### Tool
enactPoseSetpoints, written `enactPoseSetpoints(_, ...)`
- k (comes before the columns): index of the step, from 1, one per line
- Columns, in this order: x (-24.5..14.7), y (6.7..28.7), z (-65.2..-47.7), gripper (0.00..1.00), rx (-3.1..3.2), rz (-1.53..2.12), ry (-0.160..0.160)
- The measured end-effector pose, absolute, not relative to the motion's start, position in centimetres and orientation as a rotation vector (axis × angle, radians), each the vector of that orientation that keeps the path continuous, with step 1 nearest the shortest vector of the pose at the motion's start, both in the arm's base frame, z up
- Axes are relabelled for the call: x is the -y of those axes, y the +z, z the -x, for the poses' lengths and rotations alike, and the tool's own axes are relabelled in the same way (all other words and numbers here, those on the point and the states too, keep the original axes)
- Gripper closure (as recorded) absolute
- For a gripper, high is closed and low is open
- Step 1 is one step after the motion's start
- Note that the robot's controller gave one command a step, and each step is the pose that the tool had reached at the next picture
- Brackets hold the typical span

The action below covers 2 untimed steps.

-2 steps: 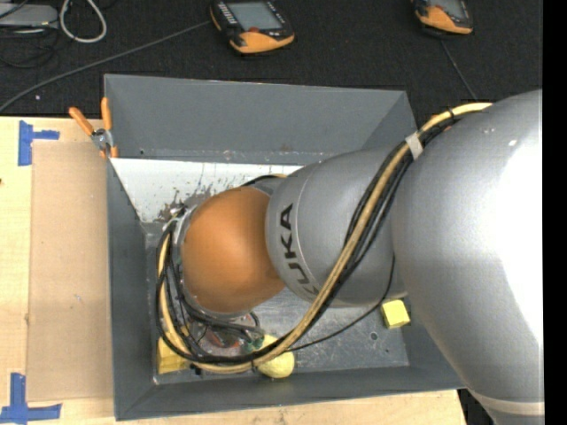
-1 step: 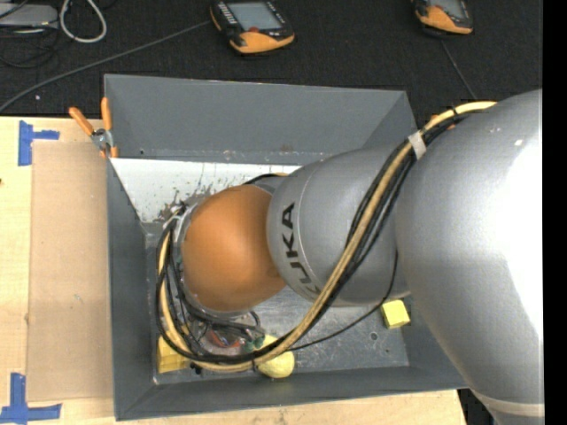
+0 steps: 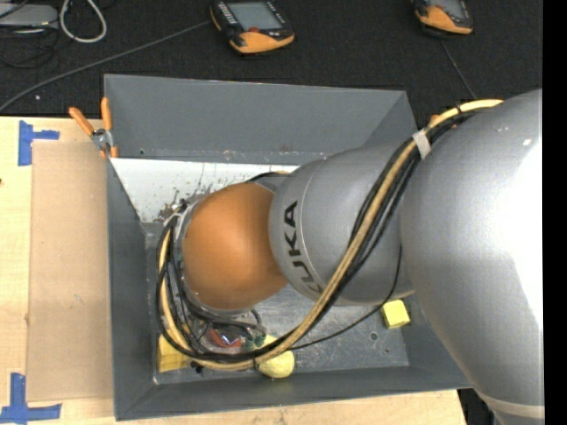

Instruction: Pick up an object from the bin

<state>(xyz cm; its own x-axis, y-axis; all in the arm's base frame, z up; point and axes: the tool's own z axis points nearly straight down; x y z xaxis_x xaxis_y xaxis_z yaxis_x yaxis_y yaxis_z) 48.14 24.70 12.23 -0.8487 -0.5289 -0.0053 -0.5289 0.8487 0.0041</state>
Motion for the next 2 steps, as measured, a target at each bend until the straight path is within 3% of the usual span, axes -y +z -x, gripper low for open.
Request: enactPoseSetpoints(2, -24.7, 17.7, -48.1, 1.0, -3.018, 0.861, 0.009)
